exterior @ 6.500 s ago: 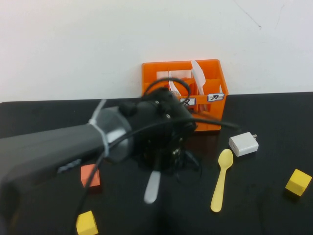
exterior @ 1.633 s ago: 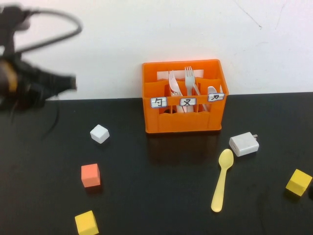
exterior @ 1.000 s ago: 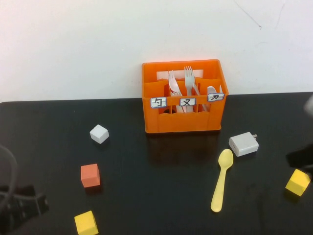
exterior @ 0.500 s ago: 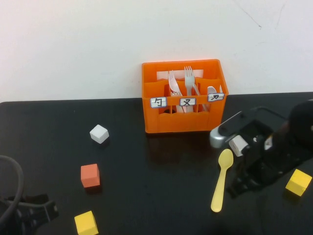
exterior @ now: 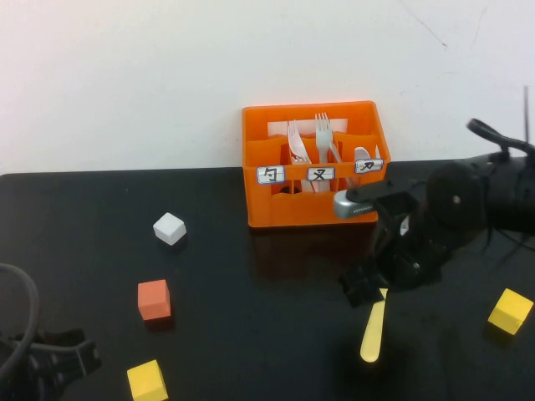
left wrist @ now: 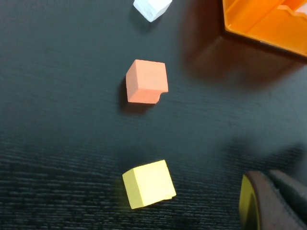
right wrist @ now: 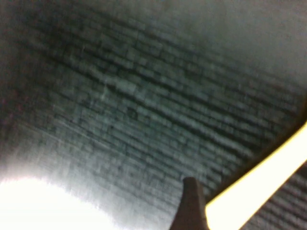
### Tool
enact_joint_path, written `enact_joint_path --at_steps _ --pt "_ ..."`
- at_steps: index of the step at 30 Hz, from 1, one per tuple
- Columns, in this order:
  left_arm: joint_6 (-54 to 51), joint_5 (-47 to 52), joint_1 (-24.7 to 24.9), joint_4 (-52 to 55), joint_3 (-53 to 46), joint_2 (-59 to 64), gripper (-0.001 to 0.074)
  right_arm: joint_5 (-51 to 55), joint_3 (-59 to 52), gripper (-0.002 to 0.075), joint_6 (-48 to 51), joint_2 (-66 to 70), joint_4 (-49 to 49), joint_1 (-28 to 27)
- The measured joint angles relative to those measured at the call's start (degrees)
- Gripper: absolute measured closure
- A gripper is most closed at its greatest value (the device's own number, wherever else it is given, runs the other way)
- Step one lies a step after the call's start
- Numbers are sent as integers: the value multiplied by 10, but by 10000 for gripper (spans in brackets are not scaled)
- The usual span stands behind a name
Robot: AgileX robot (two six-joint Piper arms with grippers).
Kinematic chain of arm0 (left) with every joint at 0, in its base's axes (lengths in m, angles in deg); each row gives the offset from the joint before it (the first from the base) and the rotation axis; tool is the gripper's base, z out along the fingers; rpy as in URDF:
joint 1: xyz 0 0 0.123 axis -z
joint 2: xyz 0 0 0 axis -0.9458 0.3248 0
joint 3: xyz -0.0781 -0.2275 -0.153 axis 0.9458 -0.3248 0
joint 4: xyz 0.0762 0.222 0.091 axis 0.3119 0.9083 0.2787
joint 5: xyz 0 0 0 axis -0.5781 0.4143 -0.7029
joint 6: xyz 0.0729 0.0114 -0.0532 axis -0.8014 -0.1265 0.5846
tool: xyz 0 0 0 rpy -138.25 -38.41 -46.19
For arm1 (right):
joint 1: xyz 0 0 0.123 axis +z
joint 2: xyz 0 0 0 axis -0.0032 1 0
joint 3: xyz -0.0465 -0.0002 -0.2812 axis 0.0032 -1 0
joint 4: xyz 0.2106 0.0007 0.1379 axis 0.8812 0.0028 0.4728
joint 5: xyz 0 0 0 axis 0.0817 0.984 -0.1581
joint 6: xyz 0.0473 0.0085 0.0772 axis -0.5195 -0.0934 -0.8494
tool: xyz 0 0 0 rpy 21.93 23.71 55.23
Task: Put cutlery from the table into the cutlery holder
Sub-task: Pick up the spoon
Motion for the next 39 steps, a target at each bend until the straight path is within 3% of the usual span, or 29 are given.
enact_joint_path --at_steps 23,39 --pt "-5 -20 0 -28 0 0 736 106 61 202 -67 92 -170 0" --pt "-14 -21 0 -39 0 0 736 71 61 214 -67 92 -155 0"
